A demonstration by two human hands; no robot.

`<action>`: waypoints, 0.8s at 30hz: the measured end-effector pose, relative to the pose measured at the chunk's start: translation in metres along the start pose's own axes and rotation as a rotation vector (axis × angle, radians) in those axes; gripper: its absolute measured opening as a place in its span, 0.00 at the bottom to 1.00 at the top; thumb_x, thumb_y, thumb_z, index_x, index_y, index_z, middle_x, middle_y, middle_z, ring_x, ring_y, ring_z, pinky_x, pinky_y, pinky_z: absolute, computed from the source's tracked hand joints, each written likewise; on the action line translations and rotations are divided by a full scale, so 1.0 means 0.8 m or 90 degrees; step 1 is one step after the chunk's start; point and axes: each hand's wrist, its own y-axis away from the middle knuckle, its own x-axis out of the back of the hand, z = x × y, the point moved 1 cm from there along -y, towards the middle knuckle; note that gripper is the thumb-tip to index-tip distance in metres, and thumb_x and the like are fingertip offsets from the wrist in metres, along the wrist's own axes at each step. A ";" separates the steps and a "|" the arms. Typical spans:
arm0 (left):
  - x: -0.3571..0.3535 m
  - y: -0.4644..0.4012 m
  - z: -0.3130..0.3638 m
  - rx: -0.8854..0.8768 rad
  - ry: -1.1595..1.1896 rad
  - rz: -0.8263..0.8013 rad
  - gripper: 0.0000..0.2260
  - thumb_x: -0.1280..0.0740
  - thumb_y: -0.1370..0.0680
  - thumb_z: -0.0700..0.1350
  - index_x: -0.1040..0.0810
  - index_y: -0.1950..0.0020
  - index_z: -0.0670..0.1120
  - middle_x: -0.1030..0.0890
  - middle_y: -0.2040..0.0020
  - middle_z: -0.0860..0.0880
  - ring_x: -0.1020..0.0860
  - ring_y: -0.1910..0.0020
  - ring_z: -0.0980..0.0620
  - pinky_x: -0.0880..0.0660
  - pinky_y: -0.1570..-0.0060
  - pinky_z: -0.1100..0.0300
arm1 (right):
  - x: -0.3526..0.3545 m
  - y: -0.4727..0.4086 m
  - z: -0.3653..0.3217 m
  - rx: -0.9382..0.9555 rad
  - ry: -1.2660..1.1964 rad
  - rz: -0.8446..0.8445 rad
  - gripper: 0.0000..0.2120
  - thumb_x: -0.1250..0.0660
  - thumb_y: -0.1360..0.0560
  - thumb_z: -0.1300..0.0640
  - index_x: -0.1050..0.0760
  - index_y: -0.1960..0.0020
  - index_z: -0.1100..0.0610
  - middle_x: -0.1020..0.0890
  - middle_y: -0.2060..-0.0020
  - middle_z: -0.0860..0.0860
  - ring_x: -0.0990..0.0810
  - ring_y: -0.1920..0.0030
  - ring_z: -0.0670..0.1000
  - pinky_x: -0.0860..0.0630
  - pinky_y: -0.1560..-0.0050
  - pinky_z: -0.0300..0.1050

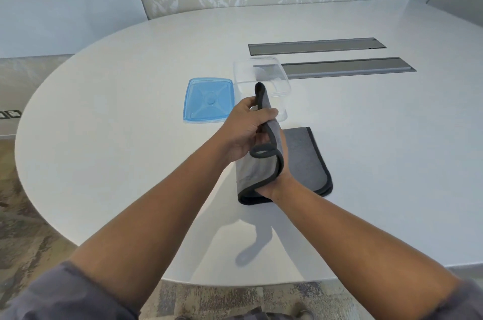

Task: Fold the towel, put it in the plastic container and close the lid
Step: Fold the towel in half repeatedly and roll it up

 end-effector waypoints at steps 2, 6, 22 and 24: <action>0.004 -0.002 -0.004 0.000 -0.014 0.007 0.18 0.28 0.21 0.38 0.27 0.33 0.44 0.20 0.50 0.42 0.21 0.56 0.45 0.21 0.63 0.57 | -0.004 -0.001 0.012 -0.043 0.002 0.006 0.17 0.50 0.13 0.58 0.28 0.56 0.55 0.18 0.70 0.48 0.25 0.61 0.48 0.27 0.59 0.43; 0.016 -0.004 -0.013 -0.001 -0.017 0.030 0.16 0.28 0.22 0.37 0.26 0.36 0.45 0.21 0.52 0.41 0.22 0.65 0.50 0.24 0.72 0.62 | -0.014 -0.006 0.033 -0.074 -0.013 -0.002 0.19 0.52 0.13 0.63 0.29 0.57 0.55 0.20 0.78 0.46 0.23 0.66 0.48 0.26 0.60 0.43; 0.040 -0.023 -0.075 -0.300 -0.706 0.185 0.13 0.36 0.18 0.48 0.21 0.35 0.50 0.21 0.38 0.53 0.24 0.39 0.51 0.28 0.33 0.52 | 0.061 -0.028 -0.070 0.026 0.209 0.004 0.17 0.35 0.25 0.64 0.19 0.39 0.65 0.15 0.45 0.65 0.15 0.53 0.60 0.18 0.52 0.50; 0.052 -0.029 -0.092 -0.298 -0.874 0.135 0.19 0.40 0.17 0.53 0.25 0.28 0.52 0.27 0.25 0.50 0.33 0.25 0.44 0.39 0.25 0.45 | 0.066 -0.029 -0.074 0.034 0.259 0.062 0.17 0.39 0.27 0.70 0.18 0.44 0.63 0.15 0.51 0.64 0.15 0.60 0.59 0.16 0.59 0.50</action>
